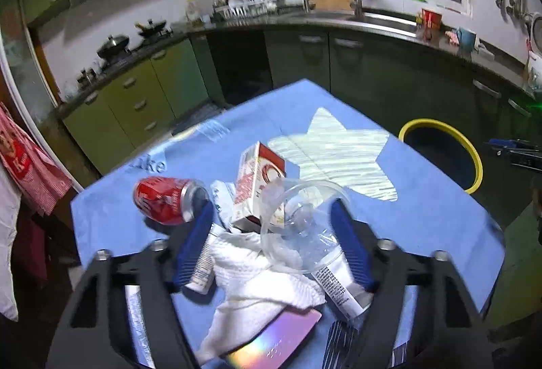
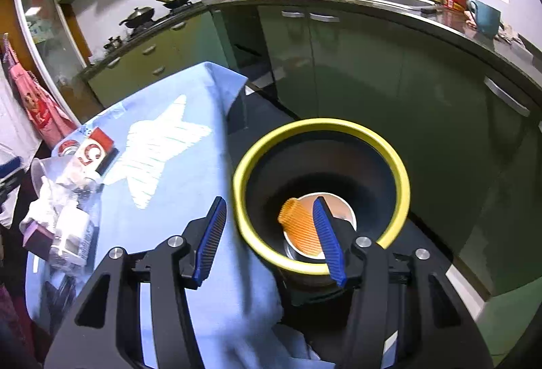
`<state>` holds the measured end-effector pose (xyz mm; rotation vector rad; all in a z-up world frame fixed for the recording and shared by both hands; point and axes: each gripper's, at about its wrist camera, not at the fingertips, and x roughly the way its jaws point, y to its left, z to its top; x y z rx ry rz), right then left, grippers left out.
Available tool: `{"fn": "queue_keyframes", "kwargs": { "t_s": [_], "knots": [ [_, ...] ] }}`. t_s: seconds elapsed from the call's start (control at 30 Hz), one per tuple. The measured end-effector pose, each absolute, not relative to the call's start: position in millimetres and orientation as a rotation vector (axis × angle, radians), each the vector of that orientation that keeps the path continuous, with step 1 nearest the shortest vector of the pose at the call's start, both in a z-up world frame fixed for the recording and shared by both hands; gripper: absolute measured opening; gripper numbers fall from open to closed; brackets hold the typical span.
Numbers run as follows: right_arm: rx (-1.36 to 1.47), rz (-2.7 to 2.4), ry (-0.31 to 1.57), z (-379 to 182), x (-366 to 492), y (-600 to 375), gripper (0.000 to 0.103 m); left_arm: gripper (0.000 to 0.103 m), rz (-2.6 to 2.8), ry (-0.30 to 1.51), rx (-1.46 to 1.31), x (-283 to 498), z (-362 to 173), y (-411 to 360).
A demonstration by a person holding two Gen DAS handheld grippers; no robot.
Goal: Collect trash
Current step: 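Drop the white wrapper into the yellow bin with the right gripper, then grasp the clear plastic cup rim with the left gripper and lift it, then carry the clear cup over the yellow bin and release it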
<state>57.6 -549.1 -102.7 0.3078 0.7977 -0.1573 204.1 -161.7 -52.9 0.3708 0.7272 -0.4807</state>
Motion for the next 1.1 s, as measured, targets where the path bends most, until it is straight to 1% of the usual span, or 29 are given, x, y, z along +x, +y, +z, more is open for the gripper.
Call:
{"fn": "queue_keyframes", "kwargs": {
  "t_s": [0.03, 0.1, 0.17, 0.2, 0.27, 0.3, 0.37, 0.43, 0.47, 0.63, 0.83, 0.97, 1.1],
  "knots": [
    [0.305, -0.151, 0.797, -101.5, 58.2, -547.3, 0.051, 0.060, -0.486, 0.743, 0.374, 208.7, -56.4, -163.3],
    [0.304, -0.141, 0.796, -100.7, 59.5, -545.7, 0.051, 0.055, -0.483, 0.763, 0.390, 216.0, -63.8, -165.1],
    [0.306, -0.137, 0.796, -100.9, 61.3, -545.9, 0.051, 0.046, -0.488, 0.780, 0.408, 221.4, -71.0, -167.2],
    [0.307, -0.136, 0.796, -100.8, 61.8, -545.5, 0.051, 0.043, -0.492, 0.788, 0.413, 223.3, -74.4, -167.6],
    [0.310, -0.134, 0.797, -101.0, 63.6, -545.0, 0.051, 0.031, -0.496, 0.805, 0.427, 228.8, -79.8, -168.8],
    [0.312, -0.132, 0.798, -101.4, 64.8, -544.3, 0.051, 0.028, -0.501, 0.814, 0.430, 231.5, -82.3, -169.8],
    [0.313, -0.127, 0.799, -102.7, 66.6, -543.7, 0.051, 0.015, -0.508, 0.824, 0.431, 234.1, -85.8, -170.2],
    [0.313, -0.122, 0.799, -102.9, 68.2, -541.6, 0.051, 0.007, -0.510, 0.820, 0.437, 235.9, -87.1, -170.9],
    [0.312, -0.120, 0.799, -102.9, 68.7, -541.2, 0.051, 0.006, -0.514, 0.814, 0.433, 236.3, -86.5, -170.7],
    [0.310, -0.118, 0.794, -100.6, 68.4, -540.3, 0.051, 0.005, -0.511, 0.763, 0.418, 227.8, -71.9, -167.2],
    [0.307, -0.130, 0.773, -94.4, 58.5, -545.3, 0.051, 0.005, -0.545, 0.705, 0.422, 203.8, -38.3, -172.5],
    [0.293, -0.192, 0.749, -87.0, 40.6, -557.7, 0.051, 0.005, -0.643, 0.673, 0.444, 184.2, -15.5, -205.4],
    [0.299, -0.262, 0.724, -81.4, 13.6, -577.2, 0.051, 0.005, -0.741, 0.640, 0.480, 171.1, -6.2, -263.5]
  ]
}}
